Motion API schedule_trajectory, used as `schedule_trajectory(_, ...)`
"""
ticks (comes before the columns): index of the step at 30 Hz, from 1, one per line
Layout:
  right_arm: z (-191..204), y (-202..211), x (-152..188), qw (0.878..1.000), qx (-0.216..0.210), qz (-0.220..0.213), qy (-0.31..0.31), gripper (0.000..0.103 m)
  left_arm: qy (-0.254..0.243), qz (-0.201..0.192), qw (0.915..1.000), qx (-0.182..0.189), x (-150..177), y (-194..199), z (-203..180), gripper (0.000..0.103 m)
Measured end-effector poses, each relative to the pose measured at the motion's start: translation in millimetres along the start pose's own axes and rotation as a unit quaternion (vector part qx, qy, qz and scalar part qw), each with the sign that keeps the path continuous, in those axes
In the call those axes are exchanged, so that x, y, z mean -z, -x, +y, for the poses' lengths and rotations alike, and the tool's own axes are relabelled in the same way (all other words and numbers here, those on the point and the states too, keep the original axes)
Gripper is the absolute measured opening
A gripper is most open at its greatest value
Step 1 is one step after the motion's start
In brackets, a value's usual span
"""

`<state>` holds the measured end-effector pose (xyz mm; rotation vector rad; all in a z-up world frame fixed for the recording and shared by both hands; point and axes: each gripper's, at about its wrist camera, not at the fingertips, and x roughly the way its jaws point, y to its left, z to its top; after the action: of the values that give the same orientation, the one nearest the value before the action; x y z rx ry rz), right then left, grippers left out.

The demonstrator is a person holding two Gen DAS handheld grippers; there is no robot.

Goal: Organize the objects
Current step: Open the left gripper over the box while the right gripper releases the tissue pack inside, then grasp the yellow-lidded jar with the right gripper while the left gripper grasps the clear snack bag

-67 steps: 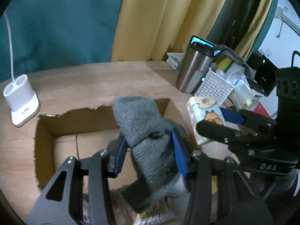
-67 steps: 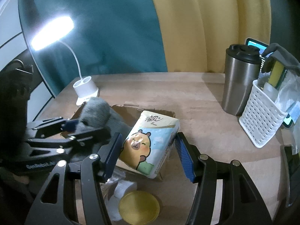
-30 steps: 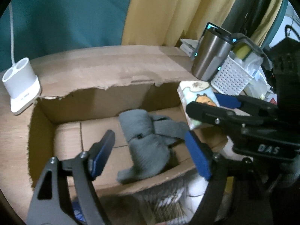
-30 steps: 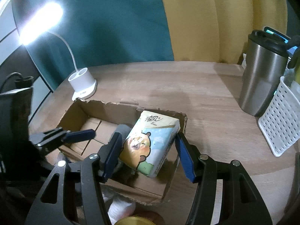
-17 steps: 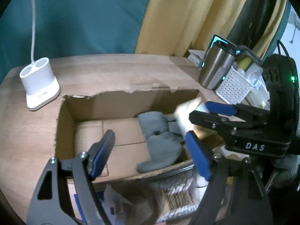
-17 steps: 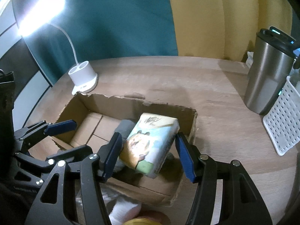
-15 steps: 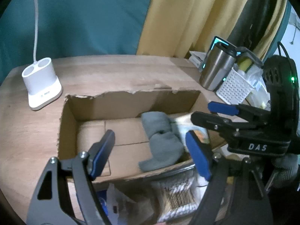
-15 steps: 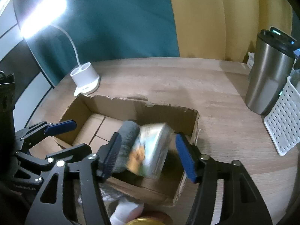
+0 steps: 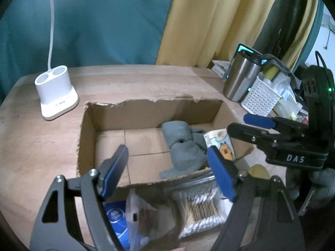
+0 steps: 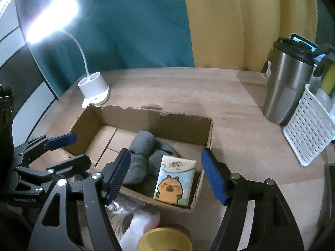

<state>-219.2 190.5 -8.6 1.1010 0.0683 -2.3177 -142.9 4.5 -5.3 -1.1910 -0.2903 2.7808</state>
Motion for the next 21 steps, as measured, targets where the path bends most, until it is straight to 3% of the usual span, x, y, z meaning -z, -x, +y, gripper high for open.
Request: schedule_trajectory(21, 10, 32, 32, 1.000, 0.015, -0.015, -0.006, 0.073, 0.011, -0.008, 0.9997, -0.019, 28, 30, 9, 0.079)
